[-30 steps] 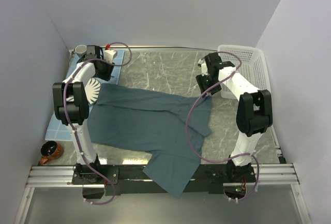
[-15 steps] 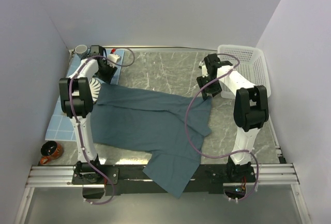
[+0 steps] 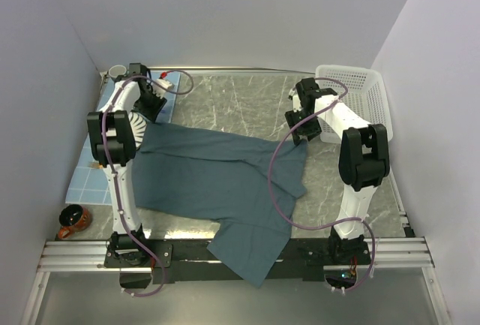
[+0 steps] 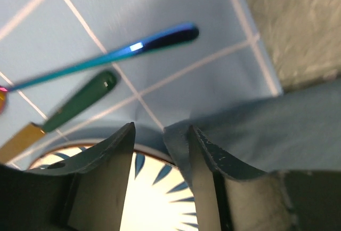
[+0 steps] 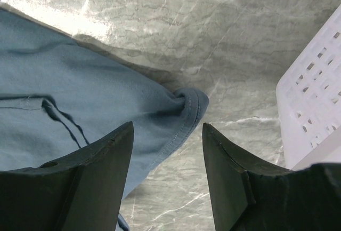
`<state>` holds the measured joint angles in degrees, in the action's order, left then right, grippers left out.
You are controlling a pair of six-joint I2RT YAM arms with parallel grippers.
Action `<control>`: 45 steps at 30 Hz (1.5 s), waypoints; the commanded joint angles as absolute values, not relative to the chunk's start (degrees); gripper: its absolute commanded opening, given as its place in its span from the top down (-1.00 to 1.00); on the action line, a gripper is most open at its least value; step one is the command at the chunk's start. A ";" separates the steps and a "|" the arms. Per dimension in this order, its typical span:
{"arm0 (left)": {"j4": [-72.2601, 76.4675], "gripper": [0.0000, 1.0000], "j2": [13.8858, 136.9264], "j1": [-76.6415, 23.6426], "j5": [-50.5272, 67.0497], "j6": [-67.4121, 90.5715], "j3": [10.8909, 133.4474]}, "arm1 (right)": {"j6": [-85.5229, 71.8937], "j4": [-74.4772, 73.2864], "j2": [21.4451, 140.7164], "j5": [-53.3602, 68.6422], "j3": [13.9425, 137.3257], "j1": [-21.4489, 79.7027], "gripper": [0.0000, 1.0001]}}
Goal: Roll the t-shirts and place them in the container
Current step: Fold the T-shirt at the center of the board.
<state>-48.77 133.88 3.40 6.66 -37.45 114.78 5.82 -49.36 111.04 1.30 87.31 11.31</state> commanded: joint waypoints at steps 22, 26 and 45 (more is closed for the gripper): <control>-67.14 0.20 141.59 3.96 10.90 -42.00 127.70 | 6.24 -50.27 111.80 0.09 89.03 11.16 -0.24; -67.42 0.29 141.07 3.87 9.58 -43.15 125.52 | 6.15 -50.10 111.97 0.09 89.03 11.25 -0.24; -54.50 0.98 127.28 2.64 10.90 -37.27 121.12 | 5.89 -50.27 110.30 -0.44 89.03 5.71 -0.21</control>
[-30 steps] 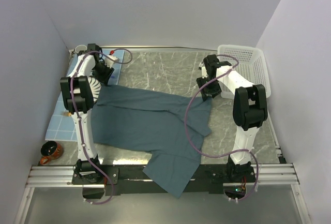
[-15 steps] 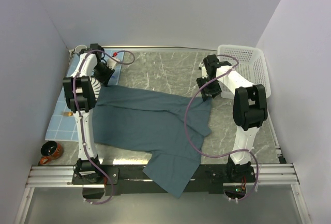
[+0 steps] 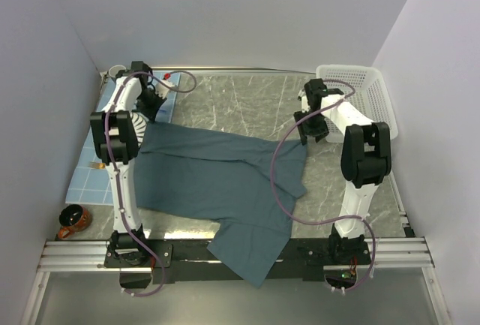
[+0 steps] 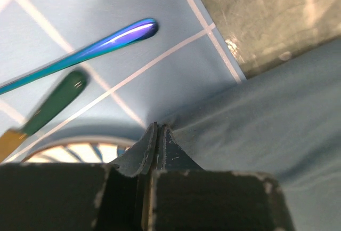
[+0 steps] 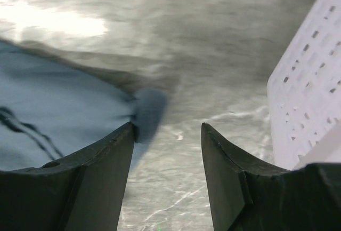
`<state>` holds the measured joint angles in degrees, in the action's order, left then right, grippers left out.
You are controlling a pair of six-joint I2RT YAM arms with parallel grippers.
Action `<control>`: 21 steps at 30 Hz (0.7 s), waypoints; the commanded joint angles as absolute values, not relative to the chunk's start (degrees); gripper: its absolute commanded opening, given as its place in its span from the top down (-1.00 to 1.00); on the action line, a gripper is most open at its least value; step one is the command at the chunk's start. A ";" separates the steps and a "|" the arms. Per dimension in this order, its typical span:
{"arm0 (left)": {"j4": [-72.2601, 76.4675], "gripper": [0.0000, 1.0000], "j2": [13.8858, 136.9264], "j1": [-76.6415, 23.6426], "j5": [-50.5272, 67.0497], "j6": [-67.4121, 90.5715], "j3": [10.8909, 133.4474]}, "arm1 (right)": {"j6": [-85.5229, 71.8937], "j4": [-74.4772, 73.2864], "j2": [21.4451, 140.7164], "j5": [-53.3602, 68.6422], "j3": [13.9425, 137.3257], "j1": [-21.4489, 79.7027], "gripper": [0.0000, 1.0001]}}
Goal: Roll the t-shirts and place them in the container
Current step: Fold the T-shirt at the center of the board.
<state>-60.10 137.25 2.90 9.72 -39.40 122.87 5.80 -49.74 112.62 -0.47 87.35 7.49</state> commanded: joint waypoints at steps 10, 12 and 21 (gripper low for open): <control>-52.30 0.98 118.39 2.64 8.35 -36.04 114.79 | 3.35 -49.48 114.51 2.81 93.42 5.80 -0.21; -51.86 0.99 117.16 2.64 8.09 -35.95 113.04 | 2.90 -49.48 115.31 3.95 94.47 5.80 -0.20; -54.32 0.99 118.56 1.50 7.21 -35.16 113.47 | 0.62 -50.45 120.32 10.80 98.61 6.15 -0.16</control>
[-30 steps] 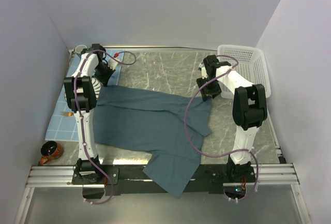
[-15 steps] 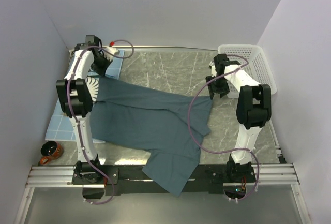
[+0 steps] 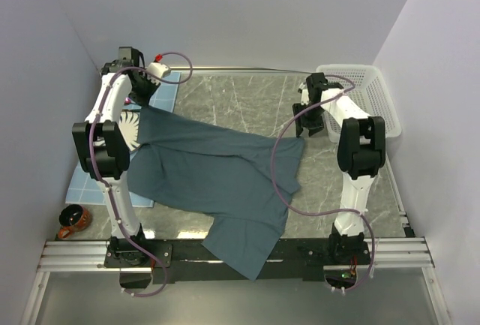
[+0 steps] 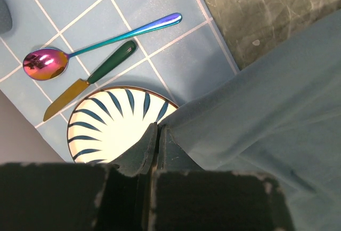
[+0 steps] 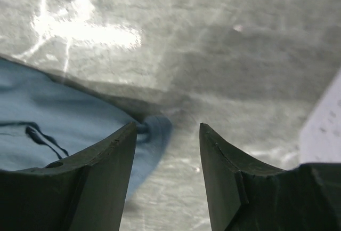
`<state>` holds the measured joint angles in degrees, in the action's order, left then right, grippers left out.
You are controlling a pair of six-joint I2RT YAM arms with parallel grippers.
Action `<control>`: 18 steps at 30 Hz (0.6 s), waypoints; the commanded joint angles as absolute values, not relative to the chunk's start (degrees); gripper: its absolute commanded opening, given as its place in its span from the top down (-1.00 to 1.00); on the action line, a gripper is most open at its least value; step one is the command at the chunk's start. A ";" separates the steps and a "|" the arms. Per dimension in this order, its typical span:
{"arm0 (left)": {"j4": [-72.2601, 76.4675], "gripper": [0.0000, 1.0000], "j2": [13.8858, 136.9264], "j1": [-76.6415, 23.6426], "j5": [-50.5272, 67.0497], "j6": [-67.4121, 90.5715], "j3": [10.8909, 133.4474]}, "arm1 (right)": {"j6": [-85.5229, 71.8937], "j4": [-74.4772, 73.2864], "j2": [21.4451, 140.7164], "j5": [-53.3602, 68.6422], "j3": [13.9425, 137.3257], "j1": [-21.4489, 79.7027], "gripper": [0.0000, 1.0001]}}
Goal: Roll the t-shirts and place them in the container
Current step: Fold the T-shirt at the center of the board.
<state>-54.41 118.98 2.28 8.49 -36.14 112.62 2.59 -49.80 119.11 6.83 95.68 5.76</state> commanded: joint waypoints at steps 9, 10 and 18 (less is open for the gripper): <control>-54.84 0.98 118.65 0.44 5.98 -34.89 113.29 | -2.28 -50.98 122.87 10.37 98.70 6.07 0.07; -54.93 0.98 118.48 0.35 5.80 -34.89 113.29 | -3.50 -50.89 122.87 11.68 98.61 5.89 0.13; -53.09 0.98 115.67 0.44 2.12 -35.42 109.08 | -7.73 -49.13 120.33 15.38 96.94 2.91 0.73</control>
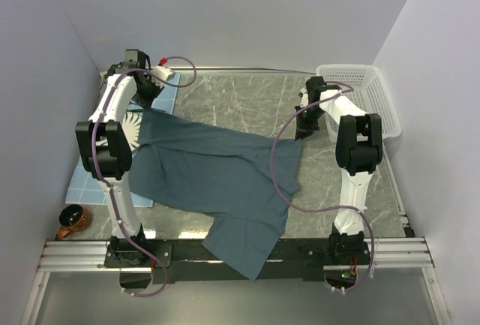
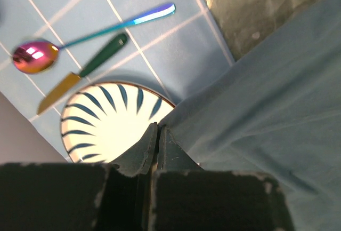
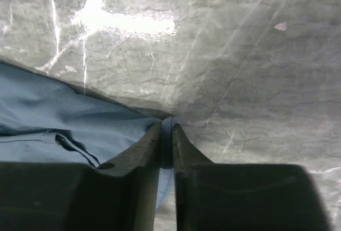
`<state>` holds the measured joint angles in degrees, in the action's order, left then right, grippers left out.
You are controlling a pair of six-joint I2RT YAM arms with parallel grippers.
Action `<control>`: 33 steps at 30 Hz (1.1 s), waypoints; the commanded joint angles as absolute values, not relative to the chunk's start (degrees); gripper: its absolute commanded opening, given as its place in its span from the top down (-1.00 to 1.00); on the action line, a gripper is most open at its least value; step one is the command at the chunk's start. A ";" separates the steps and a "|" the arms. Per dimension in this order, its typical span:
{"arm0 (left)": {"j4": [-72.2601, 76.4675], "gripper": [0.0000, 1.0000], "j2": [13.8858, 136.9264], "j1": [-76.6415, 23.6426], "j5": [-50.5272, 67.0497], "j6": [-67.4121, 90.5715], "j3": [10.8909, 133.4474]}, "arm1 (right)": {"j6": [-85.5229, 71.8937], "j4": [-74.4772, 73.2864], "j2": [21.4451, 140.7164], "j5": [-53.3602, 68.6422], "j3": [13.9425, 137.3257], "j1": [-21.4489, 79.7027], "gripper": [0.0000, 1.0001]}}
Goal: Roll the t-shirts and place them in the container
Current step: Fold the T-shirt at the center of the board.
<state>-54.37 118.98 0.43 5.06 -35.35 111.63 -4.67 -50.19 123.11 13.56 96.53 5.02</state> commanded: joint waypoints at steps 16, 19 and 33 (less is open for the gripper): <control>-49.04 0.98 109.95 4.75 -2.28 -31.11 104.68 | -10.46 -45.53 119.00 26.27 96.68 0.35 0.38; -48.96 0.99 110.04 4.83 -2.99 -31.55 104.33 | -9.67 -45.18 119.88 25.84 97.55 0.35 0.04; -52.21 0.98 113.73 4.83 -0.44 -30.59 108.11 | -7.65 -44.74 126.74 30.15 102.57 1.32 -0.22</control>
<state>-51.88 113.45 4.54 -0.91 -31.62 106.06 -8.62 -45.56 124.97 29.91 99.77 0.78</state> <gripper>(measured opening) 0.028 0.608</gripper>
